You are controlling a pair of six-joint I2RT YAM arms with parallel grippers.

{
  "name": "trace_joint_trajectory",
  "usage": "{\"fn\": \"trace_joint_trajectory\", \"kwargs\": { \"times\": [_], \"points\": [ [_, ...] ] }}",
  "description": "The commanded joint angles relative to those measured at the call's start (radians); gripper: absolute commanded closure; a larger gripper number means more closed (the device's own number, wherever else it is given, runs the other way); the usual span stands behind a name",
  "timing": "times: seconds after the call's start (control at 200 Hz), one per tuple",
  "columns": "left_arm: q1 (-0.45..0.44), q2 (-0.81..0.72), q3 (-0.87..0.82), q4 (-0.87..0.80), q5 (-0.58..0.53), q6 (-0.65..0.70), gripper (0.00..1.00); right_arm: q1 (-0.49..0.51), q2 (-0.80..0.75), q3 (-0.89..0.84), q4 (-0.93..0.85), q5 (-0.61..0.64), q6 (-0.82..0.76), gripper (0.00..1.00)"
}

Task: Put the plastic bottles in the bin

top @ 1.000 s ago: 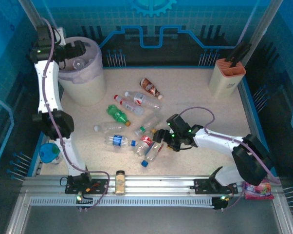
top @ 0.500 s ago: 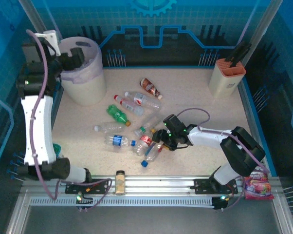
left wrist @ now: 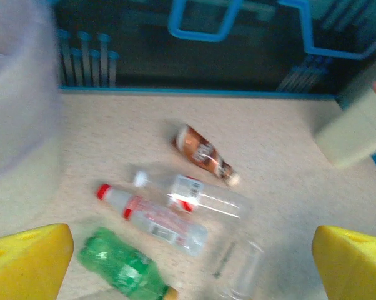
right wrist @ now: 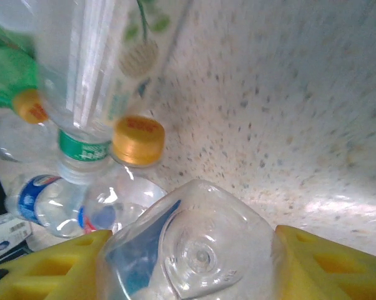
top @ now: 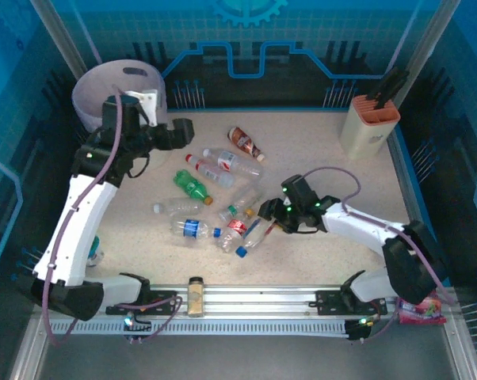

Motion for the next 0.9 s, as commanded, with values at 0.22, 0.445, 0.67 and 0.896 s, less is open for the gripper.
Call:
{"fn": "trace_joint_trajectory", "kwargs": {
  "times": [0.22, 0.445, 0.67, 0.896],
  "points": [
    [-0.163, 0.078, -0.235, 0.350, 0.452, -0.242, 0.01, -0.310, -0.061, 0.224, -0.167, -0.264, -0.398, 0.51],
    [-0.289, 0.202, -0.373, 0.636, 0.529, -0.380, 0.01, -0.359, 0.047, 0.378, -0.192, -0.430, -0.486, 0.51],
    [-0.337, 0.294, -0.426, 0.847, 0.567, -0.503, 0.01, -0.357, 0.103, 0.419, -0.102, -0.494, -0.441, 0.50],
    [-0.344, 0.325, -0.486, 0.963, 0.561, -0.570, 0.01, -0.355, 0.139, 0.395, 0.036, -0.494, -0.356, 0.50]
  ]
}}
